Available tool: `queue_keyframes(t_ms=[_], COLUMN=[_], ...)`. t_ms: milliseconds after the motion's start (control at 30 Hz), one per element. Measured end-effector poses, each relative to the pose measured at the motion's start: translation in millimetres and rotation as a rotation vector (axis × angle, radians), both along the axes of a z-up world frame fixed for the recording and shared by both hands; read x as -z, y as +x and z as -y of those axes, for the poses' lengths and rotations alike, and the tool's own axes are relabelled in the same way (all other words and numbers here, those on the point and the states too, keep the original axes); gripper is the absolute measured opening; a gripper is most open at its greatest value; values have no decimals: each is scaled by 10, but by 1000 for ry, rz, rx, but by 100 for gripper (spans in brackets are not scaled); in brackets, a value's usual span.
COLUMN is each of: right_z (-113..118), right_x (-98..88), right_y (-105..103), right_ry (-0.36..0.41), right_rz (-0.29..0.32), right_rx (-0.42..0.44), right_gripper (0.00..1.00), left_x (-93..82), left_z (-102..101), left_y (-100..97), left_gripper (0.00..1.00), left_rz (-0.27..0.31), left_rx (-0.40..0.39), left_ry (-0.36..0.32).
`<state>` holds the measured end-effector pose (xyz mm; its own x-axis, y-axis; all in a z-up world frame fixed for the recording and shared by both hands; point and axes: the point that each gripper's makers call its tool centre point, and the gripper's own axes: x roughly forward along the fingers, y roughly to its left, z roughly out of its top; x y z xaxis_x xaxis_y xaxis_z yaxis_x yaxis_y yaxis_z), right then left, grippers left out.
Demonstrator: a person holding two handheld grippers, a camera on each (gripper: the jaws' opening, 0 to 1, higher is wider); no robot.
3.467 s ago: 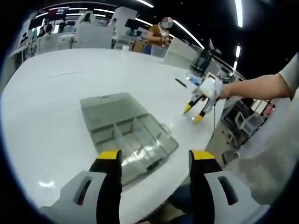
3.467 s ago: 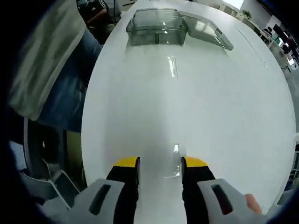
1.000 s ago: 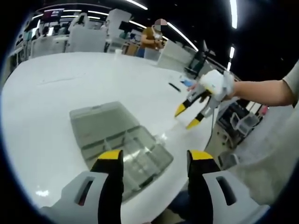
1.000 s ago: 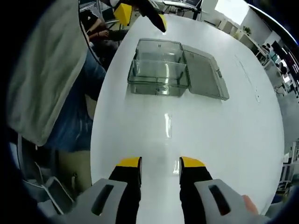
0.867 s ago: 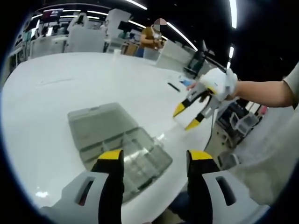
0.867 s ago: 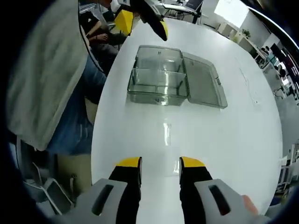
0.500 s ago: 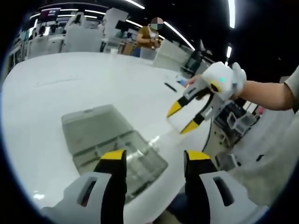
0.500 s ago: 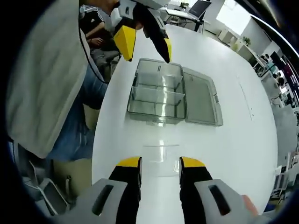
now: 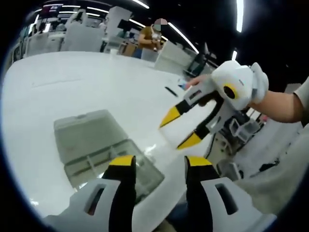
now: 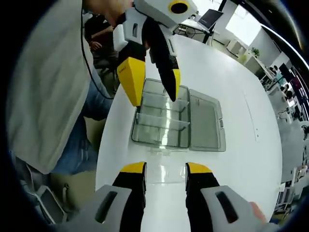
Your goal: Insert the divider into the dual guide fixture by aligning both edges with the guide slots and pushing it downward to the bottom, including one-sided entry, uneven engagement, binding, and posture correction.
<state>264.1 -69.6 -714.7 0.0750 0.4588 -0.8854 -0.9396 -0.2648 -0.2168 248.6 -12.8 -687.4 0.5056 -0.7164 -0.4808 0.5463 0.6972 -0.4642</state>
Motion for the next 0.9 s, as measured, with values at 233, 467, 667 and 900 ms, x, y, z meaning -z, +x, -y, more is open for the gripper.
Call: queue_keyframes(t_ms=[233,467,667,900], right_z=[-120,-256,-314,-385], right_x=[-61,-110,-128,-167], right_y=[-68,-128,-156,-179], right_ry=[23,51,62,77], right_rz=[11,13,12,21], right_rx=[-18,-27,-36,-45], right_gripper=[27,27,27,27], left_x=[-36,-23,-22,-23], left_z=[61,89,83,68], left_y=[32,33,42,58], left_gripper=[34,32,31,29], left_rz=[-16,-31,-37,-47], left_rx=[-2,1,-3,-18], left_ry=[-24,-22,-25,-33])
